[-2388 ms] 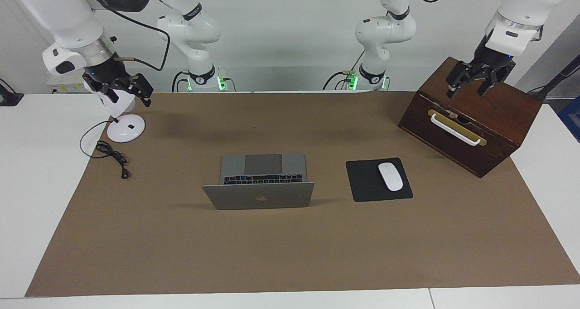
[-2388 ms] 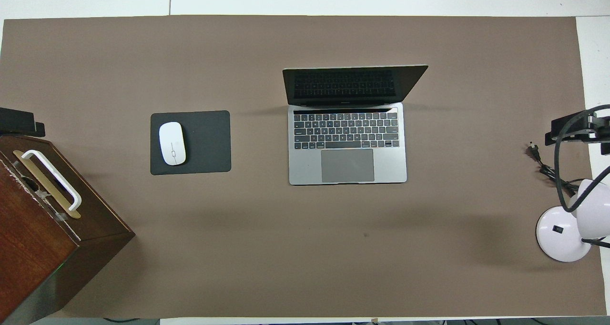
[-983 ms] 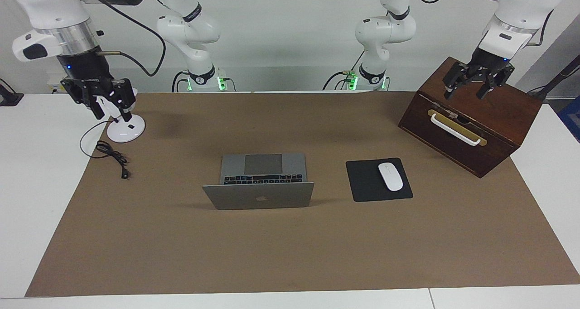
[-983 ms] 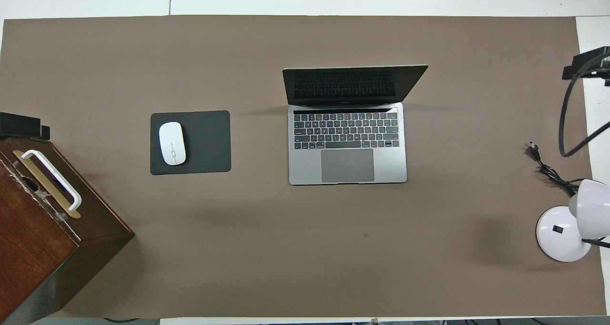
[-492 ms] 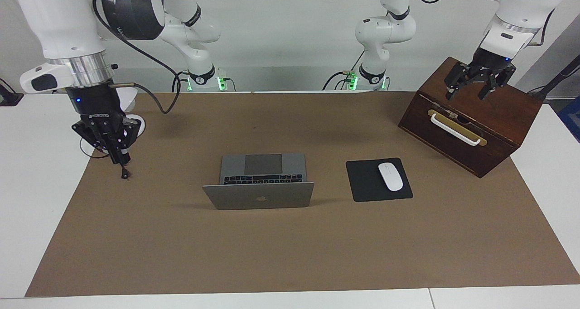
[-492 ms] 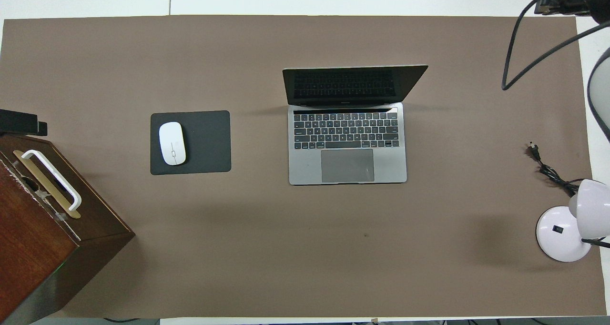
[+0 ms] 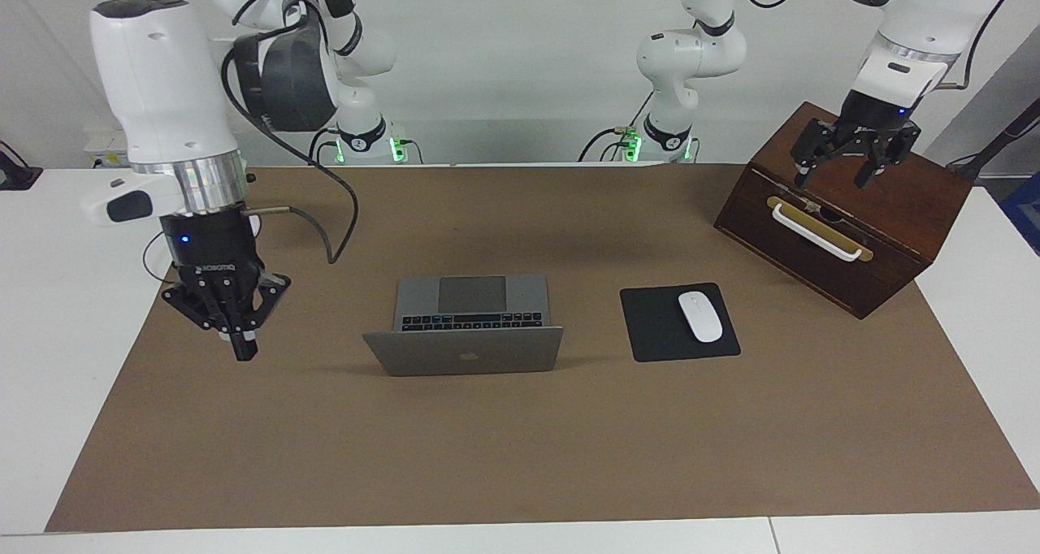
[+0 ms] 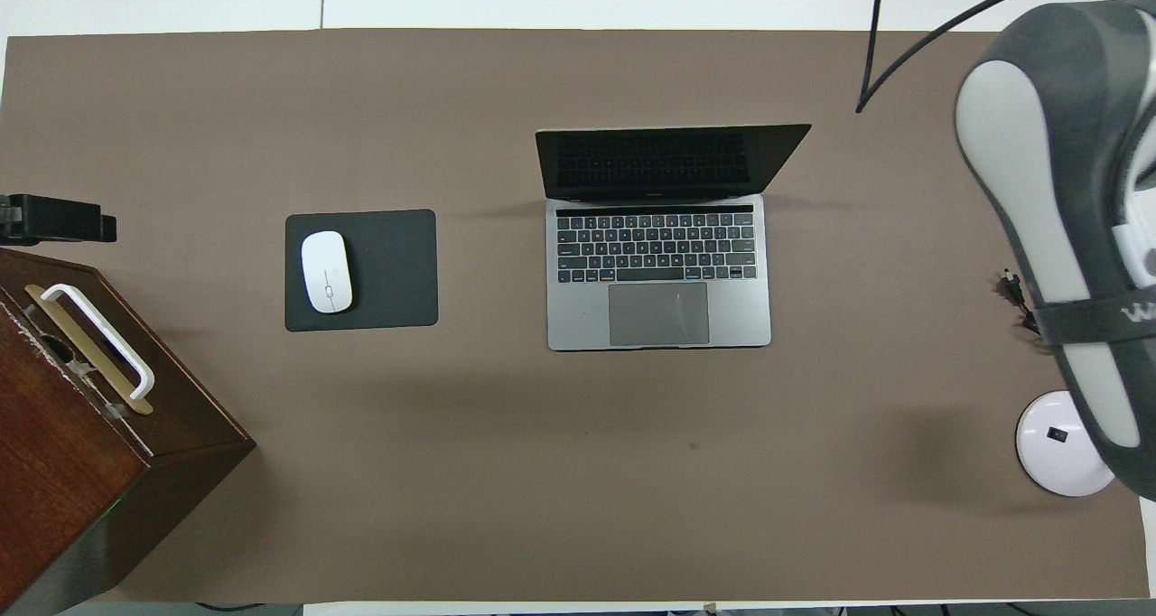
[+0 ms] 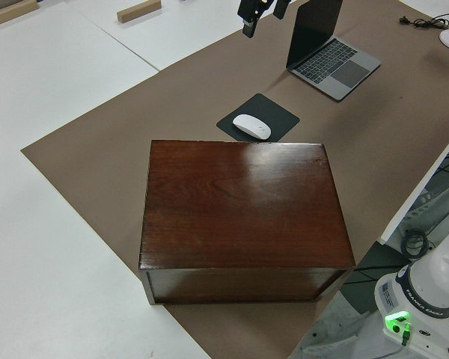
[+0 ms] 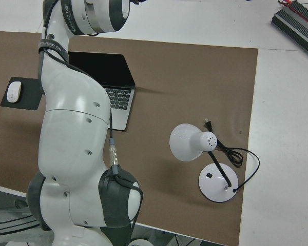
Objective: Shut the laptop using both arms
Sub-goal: 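Swing the right arm in toward the laptop's raised screen, then reach the left gripper past the mouse pad toward the laptop's near edge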
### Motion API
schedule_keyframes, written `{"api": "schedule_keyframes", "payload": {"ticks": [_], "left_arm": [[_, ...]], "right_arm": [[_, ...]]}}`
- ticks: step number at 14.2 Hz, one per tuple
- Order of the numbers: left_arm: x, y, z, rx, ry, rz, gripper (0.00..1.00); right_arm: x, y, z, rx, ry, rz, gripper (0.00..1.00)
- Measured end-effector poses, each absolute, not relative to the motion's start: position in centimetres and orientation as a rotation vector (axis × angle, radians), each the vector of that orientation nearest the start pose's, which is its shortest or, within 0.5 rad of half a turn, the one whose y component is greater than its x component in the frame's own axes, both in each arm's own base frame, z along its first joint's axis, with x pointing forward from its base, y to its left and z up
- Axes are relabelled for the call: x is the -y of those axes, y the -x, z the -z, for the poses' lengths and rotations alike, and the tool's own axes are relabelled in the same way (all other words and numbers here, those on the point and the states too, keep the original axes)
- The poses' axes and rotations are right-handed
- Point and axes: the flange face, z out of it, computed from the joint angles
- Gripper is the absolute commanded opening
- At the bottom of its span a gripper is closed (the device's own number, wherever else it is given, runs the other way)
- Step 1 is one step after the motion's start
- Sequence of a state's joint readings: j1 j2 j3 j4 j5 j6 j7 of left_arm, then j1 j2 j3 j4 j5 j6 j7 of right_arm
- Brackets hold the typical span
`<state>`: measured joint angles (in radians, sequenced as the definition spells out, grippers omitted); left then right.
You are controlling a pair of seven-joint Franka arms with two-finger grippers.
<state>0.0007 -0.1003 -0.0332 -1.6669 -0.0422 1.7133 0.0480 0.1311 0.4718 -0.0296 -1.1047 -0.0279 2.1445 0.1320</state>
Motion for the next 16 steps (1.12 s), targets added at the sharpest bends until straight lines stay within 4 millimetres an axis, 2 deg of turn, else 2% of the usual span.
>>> {"api": "schedule_keyframes", "payload": {"ticks": [2,5,6,7,8,9,12,14,16], "left_arm": [[3.0,-53.6,-64.7,-0.146,3.168,0.242,1.00],[3.1,-53.7,-64.8,-0.147,3.167,0.256,0.98],[3.1,-53.7,-64.8,-0.136,3.168,0.256,0.72],[3.1,-53.8,-64.8,-0.109,3.170,0.257,0.36],[3.1,-53.8,-64.8,-0.077,3.173,0.258,0.06],[3.2,-53.8,-64.8,-0.055,3.175,0.256,0.00],[3.6,-53.7,-64.4,-0.053,3.176,0.245,0.00],[4.9,-53.6,-64.2,-0.089,3.177,0.237,0.00],[6.9,-53.4,-63.7,-0.154,3.177,0.244,0.00]], "right_arm": [[-10.3,-73.9,-60.5,-0.005,2.997,0.908,0.00],[-15.1,-74.9,-58.8,-0.002,2.979,0.931,0.00],[-16.4,-75.1,-58.3,0.018,2.977,0.944,0.00],[-17.7,-75.2,-57.9,0.041,2.983,0.958,0.00],[-18.9,-75.1,-57.6,0.065,2.991,0.968,0.00],[-20.3,-74.9,-57.3,0.092,2.999,0.972,0.00],[-23.8,-74.2,-56.1,0.158,3.014,0.965,0.00],[-24.9,-74.4,-54.4,0.182,3.027,0.938,0.00],[-25.7,-74.7,-52.5,0.154,3.017,0.890,0.00]]}}
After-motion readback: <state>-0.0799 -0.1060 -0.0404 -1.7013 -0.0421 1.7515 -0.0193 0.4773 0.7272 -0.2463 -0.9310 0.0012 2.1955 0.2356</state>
